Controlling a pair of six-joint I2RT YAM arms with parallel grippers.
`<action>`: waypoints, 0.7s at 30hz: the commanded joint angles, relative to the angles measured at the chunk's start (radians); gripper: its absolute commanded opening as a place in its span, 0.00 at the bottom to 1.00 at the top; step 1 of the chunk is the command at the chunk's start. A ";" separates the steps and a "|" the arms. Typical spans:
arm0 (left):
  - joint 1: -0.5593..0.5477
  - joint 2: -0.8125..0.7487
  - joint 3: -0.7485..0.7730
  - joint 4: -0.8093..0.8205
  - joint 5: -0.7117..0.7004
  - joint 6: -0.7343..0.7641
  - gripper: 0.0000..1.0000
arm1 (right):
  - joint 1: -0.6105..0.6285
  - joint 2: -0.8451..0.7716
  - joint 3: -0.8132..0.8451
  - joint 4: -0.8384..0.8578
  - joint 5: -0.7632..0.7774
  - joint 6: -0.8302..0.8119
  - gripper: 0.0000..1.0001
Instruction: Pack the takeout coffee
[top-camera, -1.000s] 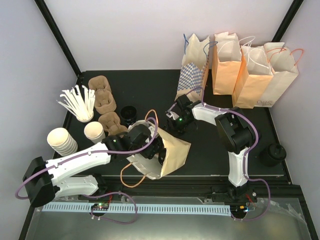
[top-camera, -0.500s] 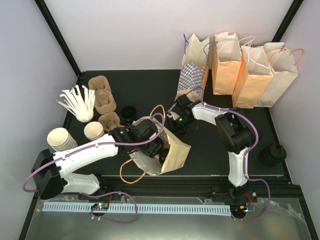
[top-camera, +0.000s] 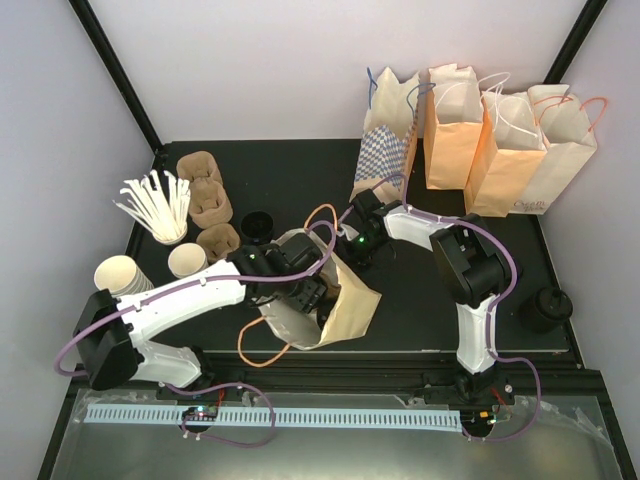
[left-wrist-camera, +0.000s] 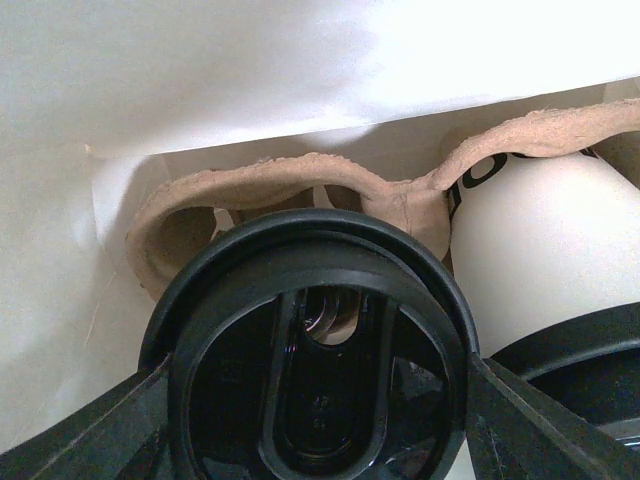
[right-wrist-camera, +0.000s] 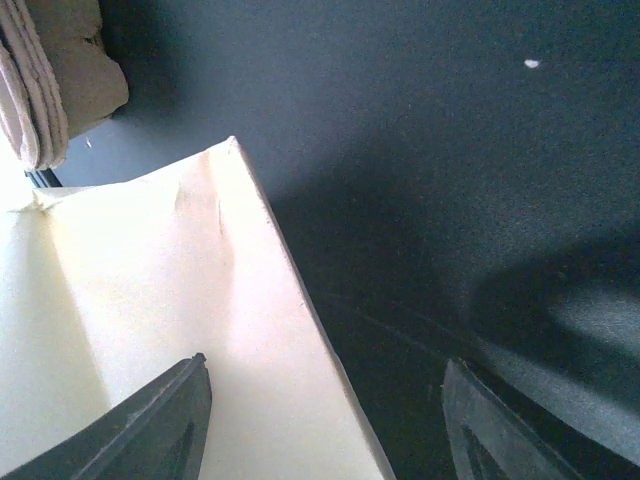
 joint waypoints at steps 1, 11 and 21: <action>0.003 0.035 0.010 -0.168 -0.006 -0.030 0.71 | 0.010 -0.015 0.012 -0.017 0.001 -0.014 0.66; 0.000 0.035 0.022 -0.217 0.010 -0.055 0.83 | 0.010 -0.011 0.016 -0.013 -0.002 -0.011 0.66; -0.005 0.060 0.028 -0.219 -0.009 -0.063 0.70 | 0.010 -0.013 0.018 -0.014 -0.002 -0.008 0.66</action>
